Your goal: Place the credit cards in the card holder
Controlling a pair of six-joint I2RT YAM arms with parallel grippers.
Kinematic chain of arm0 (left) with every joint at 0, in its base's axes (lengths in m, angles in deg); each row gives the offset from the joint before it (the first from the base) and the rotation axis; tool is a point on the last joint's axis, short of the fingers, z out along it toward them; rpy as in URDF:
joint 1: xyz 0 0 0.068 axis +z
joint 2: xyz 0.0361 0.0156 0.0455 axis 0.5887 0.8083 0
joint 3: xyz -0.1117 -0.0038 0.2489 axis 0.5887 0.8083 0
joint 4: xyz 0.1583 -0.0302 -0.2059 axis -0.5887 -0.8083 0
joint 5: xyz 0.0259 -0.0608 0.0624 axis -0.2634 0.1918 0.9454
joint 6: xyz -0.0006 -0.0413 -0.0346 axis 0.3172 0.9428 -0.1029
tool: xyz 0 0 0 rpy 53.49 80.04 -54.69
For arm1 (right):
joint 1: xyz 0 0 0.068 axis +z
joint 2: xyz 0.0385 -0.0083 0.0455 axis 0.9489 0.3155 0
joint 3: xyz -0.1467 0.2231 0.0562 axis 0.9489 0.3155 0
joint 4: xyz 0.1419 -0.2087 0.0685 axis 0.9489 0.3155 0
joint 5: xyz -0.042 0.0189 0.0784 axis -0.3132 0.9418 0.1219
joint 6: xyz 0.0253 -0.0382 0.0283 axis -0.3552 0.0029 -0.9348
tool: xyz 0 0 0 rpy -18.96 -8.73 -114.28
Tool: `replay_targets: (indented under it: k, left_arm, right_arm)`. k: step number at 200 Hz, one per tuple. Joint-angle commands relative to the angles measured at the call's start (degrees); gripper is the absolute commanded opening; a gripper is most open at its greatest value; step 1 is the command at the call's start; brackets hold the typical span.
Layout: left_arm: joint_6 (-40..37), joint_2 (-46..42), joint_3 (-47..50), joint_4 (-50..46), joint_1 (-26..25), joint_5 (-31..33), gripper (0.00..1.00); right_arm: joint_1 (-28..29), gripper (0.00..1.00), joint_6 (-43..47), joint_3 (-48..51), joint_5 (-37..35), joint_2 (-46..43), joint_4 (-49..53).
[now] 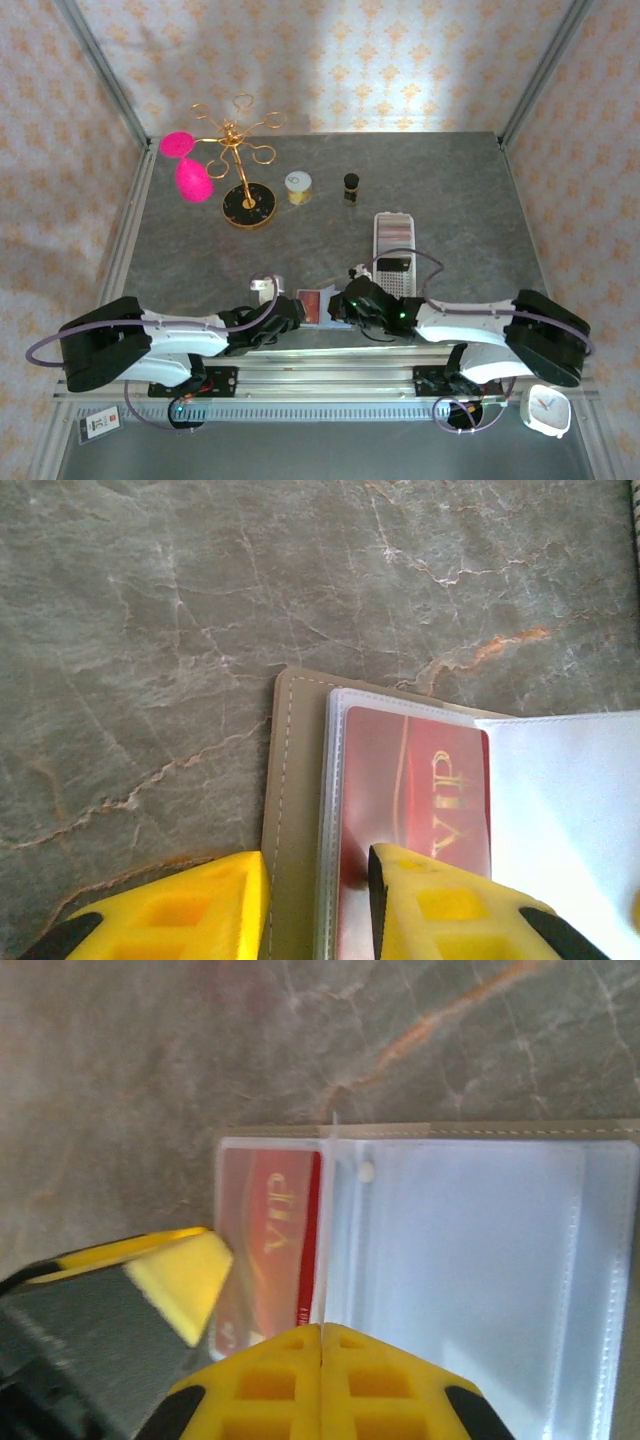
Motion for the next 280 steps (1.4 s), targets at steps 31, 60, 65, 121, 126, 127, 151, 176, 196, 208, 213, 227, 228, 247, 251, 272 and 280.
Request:
replay_targets:
  k: [31, 60, 65, 121, 126, 127, 151, 176, 196, 208, 213, 227, 228, 247, 251, 272, 280]
  left_arm:
    - [3.76, 0.62, 5.46, -1.52, 0.07, -10.27, 0.42]
    - [4.65, -2.56, 6.16, -3.21, 0.09, -9.13, 0.45]
    - [4.81, -3.42, 6.30, -3.84, 0.11, -8.85, 0.45]
    - [7.33, -15.82, 8.54, -15.06, 0.11, -2.39, 0.43]
    - [7.40, -16.87, 8.48, -16.06, 0.06, -1.94, 0.43]
    - [7.37, -17.08, 8.46, -16.27, 0.09, -1.87, 0.43]
    - [7.26, -21.31, 7.94, -20.18, 0.10, -0.07, 0.43]
    - [6.50, -24.14, 6.93, -22.12, 0.07, 1.21, 0.44]
    - [4.63, -24.75, 5.93, -21.29, 0.10, 1.09, 0.47]
    - [3.35, -24.52, 4.80, -21.28, 0.10, 0.94, 0.49]
    - [2.66, -24.42, 4.37, -21.23, 0.11, 0.96, 0.49]
    - [0.85, -23.94, 2.63, -21.46, 0.11, 1.37, 0.54]
    - [0.75, -23.91, 2.51, -21.47, 0.11, 1.41, 0.54]
    - [-1.41, -22.65, 0.38, -22.03, 0.11, 1.97, 0.63]
    - [-1.86, -22.32, 0.02, -22.04, 0.11, 1.90, 0.65]
    - [-4.22, -19.62, -1.98, -21.50, 0.06, 1.50, 0.68]
    - [-4.94, -18.34, -2.73, -21.31, 0.10, 1.33, 0.68]
  right_arm:
    - [0.33, 0.14, 1.09, 0.89, 2.83, 1.24, -8.11]
    - [1.59, 0.34, 0.74, -0.49, 4.58, 5.59, -12.36]
    - [1.77, 0.36, 0.81, -1.00, 4.71, 6.24, -12.56]
    - [1.92, 0.40, -1.84, -3.67, 8.20, 14.67, -21.04]
    - [1.92, 0.41, -1.72, -4.02, 8.41, 15.00, -21.22]
    - [1.87, 0.42, -1.72, -4.06, 8.43, 15.06, -21.22]
    - [1.92, 0.50, 0.22, -5.72, 8.47, 14.76, -20.09]
    - [1.18, 0.53, 6.29, -7.35, 4.75, 8.31, -13.53]
    - [-0.10, 0.52, 14.86, -9.05, -2.40, -0.10, -4.32]
    - [-0.93, 0.54, 21.45, -10.04, -7.46, -5.48, 0.98]
    - [-1.30, 0.53, 24.78, -10.32, -9.09, -8.01, 2.77]
    - [-1.86, 0.52, 35.97, -11.28, -13.25, -13.57, 6.52]
    - [-1.86, 0.52, 36.99, -11.34, -13.34, -13.95, 6.67]
    - [-1.86, 0.53, 57.98, -10.96, -11.70, -20.59, 9.39]
    - [-1.86, 0.54, 62.48, -10.61, -11.25, -21.71, 10.01]
    - [-1.86, 0.61, 85.68, -8.47, -8.39, -28.39, 14.73]
    - [-1.97, 0.69, 91.01, -7.56, -10.17, -30.14, 16.30]
